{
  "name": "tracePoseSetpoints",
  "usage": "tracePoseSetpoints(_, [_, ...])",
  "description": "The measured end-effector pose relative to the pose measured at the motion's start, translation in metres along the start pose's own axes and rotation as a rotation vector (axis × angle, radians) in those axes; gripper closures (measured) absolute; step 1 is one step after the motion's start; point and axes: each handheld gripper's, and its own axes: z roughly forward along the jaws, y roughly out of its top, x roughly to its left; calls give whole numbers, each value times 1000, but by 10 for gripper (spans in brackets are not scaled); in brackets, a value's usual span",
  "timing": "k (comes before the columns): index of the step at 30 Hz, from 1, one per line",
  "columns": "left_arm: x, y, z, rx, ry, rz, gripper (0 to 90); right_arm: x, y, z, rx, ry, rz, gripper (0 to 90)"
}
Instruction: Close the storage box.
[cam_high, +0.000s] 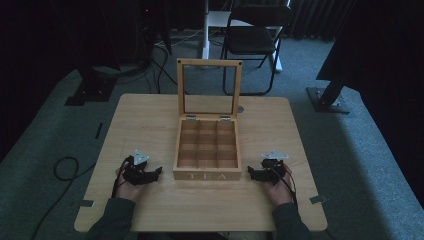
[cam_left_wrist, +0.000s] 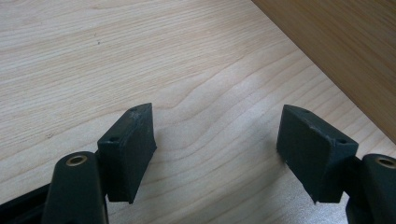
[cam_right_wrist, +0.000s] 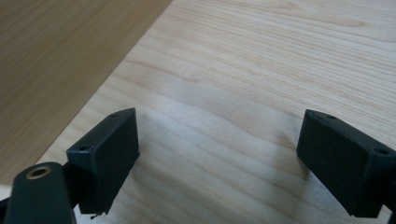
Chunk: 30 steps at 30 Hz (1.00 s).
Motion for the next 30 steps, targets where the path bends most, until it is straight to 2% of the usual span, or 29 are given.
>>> tracePoseSetpoints(3, [0,0,0,0,0,-1,281,-1,-1,-1,-1,19,-20,124])
tracePoseSetpoints(21, [0,0,0,-1,3,-5,283,-1,-1,-2,0,25,-25,136])
tracePoseSetpoints(27, [3,1,-2,5,-1,-28,330,-1,-2,-3,6,27,-27,148])
tracePoseSetpoints(30, [5,2,-4,20,-11,-40,345,0,0,-5,28,18,-17,188])
